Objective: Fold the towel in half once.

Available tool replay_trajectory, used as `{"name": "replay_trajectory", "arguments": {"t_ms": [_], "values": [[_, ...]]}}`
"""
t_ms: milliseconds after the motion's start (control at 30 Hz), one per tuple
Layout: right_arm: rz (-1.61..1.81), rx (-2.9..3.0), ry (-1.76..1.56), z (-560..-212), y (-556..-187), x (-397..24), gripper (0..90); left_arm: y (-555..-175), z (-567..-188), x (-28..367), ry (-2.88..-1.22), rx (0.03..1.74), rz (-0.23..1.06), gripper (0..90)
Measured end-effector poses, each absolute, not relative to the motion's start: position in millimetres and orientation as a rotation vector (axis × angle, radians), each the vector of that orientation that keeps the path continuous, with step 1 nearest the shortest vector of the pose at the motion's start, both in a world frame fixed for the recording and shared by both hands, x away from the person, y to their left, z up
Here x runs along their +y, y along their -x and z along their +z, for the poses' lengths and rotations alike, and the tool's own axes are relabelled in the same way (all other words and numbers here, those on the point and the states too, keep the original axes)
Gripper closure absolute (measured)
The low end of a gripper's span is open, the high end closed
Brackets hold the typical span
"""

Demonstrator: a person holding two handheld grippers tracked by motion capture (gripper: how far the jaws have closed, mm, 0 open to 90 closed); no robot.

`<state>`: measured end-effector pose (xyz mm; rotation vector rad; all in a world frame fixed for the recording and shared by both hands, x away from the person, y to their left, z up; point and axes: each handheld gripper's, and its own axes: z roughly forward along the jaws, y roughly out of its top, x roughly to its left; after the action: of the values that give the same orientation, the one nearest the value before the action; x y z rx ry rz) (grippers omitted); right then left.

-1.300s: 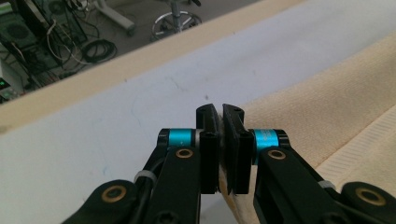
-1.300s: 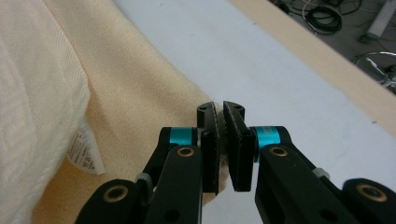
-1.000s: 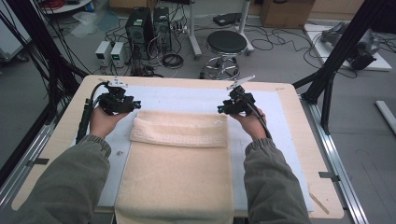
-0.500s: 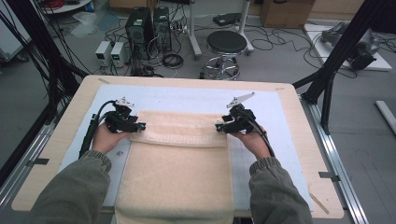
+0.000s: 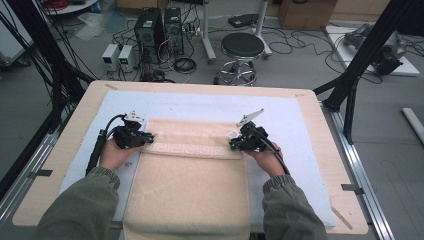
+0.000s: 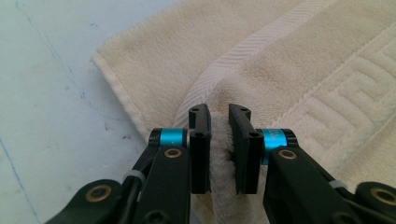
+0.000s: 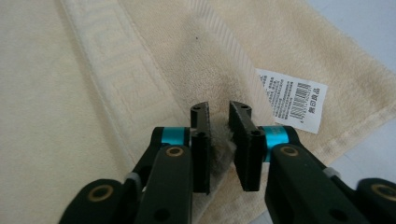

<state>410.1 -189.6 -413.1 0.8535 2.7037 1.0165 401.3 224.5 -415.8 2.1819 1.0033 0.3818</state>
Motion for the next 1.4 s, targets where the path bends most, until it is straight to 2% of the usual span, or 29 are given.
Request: {"name": "replay_trajectory", "arguments": {"t_ms": [467,667,833,1033,1233,1400], "values": [[1.134,2.638,-0.759,-378,-381,-203,83.4,-366,-388,236,-2.035,0.892,0.465,80.9],[1.152,2.596,-0.665,-362,-354,-206,83.5,-334,-381,239,-2.018,0.8,0.504,80.8],[1.128,2.606,-0.618,-366,-327,-208,83.5,-302,-389,241,-2.032,0.748,0.469,79.7],[1.111,2.675,-0.612,-386,-303,-211,75.8,-276,-405,250,-2.082,0.73,0.407,67.7],[1.219,2.6,-0.673,-380,-301,-223,66.1,-279,-397,257,-2.063,0.754,0.426,56.1],[1.216,2.62,-0.693,-385,-309,-219,58.8,-288,-401,249,-2.063,0.752,0.403,53.6]]}}
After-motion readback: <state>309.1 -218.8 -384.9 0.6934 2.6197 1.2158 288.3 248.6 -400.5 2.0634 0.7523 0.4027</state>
